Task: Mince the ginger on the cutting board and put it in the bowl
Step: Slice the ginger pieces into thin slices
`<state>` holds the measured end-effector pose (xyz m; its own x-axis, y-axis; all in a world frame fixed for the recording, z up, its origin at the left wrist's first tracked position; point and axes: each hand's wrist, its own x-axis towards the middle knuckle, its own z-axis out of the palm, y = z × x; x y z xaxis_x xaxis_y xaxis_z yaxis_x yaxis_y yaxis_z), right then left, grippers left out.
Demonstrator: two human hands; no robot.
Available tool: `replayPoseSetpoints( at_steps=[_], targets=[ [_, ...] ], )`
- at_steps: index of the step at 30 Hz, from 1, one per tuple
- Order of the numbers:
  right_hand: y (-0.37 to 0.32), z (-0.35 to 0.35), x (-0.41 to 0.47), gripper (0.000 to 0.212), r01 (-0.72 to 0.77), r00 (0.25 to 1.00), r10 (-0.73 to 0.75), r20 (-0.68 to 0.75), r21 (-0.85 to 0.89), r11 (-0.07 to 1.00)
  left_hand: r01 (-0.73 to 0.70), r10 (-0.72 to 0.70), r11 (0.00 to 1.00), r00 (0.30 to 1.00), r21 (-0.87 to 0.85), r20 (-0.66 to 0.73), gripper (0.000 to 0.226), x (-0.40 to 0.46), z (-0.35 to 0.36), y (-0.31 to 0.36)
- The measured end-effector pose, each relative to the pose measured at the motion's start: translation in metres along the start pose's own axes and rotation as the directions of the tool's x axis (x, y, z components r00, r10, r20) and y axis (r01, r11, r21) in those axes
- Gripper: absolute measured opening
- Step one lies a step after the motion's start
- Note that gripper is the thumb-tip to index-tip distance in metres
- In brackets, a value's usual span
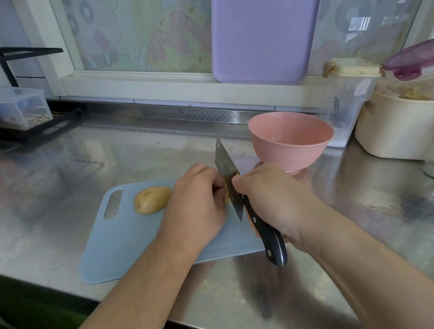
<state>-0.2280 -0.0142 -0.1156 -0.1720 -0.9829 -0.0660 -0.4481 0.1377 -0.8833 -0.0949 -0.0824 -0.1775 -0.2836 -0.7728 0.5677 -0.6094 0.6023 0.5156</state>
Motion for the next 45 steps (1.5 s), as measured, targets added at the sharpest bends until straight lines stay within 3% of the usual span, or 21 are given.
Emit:
replayPoseSetpoints(
  at_steps=[10, 19, 24, 31, 41, 45],
  targets=[
    [0.002, 0.005, 0.0, 0.028, -0.052, 0.998, 0.055, -0.02, 0.125, 0.991, 0.04, -0.039, 0.999, 0.999, -0.026, 0.028, 0.011, -0.003, -0.002, 0.003],
    [0.007, -0.01, -0.003, 0.035, -0.192, 0.979, 0.158, 0.13, 0.31, 0.931, 0.054, -0.053, 0.998, 0.998, -0.043, 0.032, 0.013, -0.002, -0.001, 0.001],
    [0.004, -0.017, -0.003, 0.034, -0.15, 0.988, 0.118, 0.101, 0.414, 0.898, 0.073, -0.072, 0.995, 0.997, -0.065, 0.021, 0.013, -0.002, -0.001, 0.001],
    [0.005, -0.019, -0.001, 0.025, -0.104, 0.994, 0.094, 0.047, 0.376, 0.921, 0.092, -0.09, 0.994, 0.995, -0.066, 0.036, 0.01, -0.002, -0.001, 0.001],
    [0.007, -0.018, 0.0, 0.028, -0.103, 0.994, 0.088, 0.06, 0.338, 0.935, 0.061, -0.059, 0.995, 0.998, -0.076, 0.026, 0.02, -0.002, -0.002, -0.001],
    [0.006, -0.017, -0.001, 0.019, -0.087, 0.995, 0.068, 0.071, 0.315, 0.945, 0.054, -0.053, 0.996, 0.999, -0.075, 0.014, 0.021, -0.002, -0.001, -0.002]
  ],
)
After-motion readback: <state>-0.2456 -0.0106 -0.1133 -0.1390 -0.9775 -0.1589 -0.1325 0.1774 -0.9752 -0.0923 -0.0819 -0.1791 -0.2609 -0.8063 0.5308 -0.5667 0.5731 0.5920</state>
